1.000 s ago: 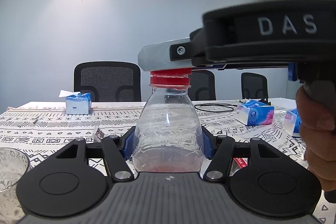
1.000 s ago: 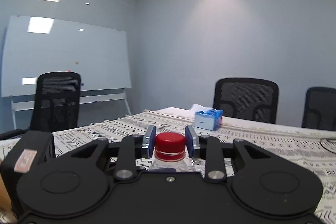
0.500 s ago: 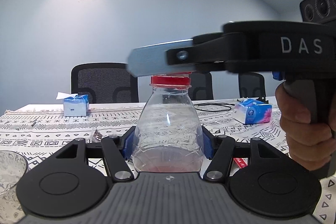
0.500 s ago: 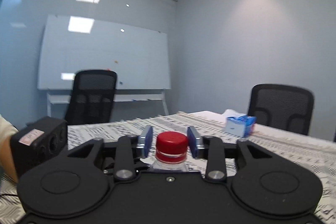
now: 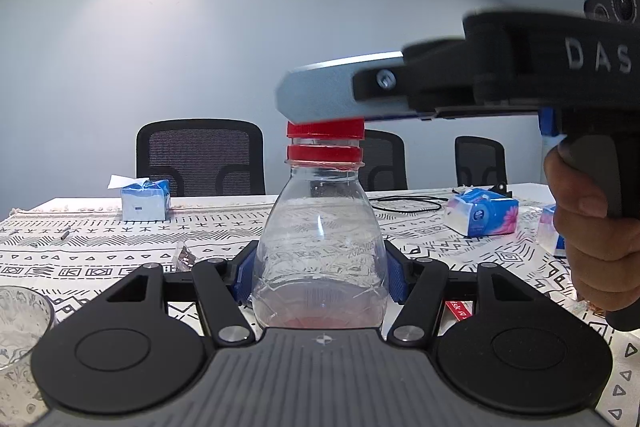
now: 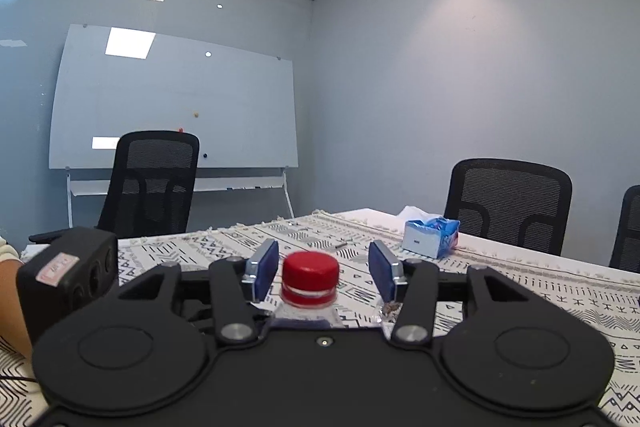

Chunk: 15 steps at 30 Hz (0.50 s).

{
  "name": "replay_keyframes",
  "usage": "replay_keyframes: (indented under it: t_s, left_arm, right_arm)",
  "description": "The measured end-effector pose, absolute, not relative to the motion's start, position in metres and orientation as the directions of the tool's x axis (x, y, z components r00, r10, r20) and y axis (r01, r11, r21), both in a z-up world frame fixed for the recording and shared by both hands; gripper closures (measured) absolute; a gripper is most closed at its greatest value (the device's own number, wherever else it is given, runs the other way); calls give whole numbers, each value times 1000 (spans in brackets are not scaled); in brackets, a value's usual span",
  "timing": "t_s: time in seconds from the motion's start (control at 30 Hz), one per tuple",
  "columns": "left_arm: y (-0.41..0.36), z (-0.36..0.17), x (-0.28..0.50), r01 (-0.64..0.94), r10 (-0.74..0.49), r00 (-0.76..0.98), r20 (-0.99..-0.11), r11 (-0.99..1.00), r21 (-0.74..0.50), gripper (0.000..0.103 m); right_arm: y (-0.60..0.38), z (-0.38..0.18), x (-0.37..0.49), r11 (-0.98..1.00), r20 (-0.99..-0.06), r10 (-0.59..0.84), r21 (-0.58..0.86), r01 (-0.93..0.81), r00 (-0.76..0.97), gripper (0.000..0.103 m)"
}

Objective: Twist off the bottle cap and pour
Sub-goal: 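Grasp the loosened red cap with the right tool and lift it off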

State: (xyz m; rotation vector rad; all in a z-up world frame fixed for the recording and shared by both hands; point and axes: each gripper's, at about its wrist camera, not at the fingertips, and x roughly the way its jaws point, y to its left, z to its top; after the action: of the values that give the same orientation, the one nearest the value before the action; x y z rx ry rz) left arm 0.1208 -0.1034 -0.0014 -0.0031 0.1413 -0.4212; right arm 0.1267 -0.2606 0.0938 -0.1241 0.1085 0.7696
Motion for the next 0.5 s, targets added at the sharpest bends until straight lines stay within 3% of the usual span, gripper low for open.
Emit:
replay_keyframes:
  t_s: [0.5]
  left_arm:
    - [-105, -1, 120, 409, -410, 902, -137, 912, -31, 44]
  right_arm:
    - [-264, 92, 126, 703, -134, 698, -64, -709, 704, 46]
